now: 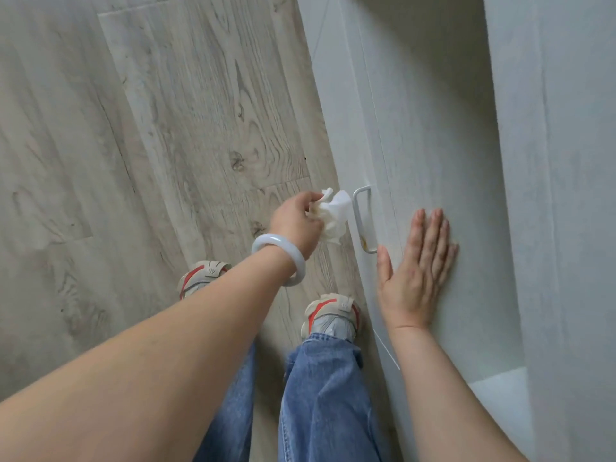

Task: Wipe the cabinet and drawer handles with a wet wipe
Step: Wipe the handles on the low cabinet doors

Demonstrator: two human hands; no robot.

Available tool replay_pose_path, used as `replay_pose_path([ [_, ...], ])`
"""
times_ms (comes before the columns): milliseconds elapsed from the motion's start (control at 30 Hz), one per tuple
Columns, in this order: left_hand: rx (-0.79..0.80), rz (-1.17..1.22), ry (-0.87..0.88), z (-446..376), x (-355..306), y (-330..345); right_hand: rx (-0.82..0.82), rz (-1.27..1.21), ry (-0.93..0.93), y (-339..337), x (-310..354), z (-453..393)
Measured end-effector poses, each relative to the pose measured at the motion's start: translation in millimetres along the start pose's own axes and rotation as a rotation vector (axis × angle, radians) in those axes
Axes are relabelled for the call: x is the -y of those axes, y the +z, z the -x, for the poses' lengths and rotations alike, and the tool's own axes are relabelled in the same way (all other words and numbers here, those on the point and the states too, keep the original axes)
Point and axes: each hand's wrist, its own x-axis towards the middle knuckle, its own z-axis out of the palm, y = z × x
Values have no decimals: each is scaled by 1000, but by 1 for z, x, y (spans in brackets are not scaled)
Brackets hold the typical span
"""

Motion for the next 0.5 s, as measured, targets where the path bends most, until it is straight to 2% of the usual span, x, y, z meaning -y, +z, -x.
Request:
replay_pose_path([
  [167, 126, 67, 40, -7, -6, 8, -54, 12, 22, 2, 2, 2],
  [500, 372, 531, 17, -9, -20, 12, -84, 24, 30, 1, 4, 2],
])
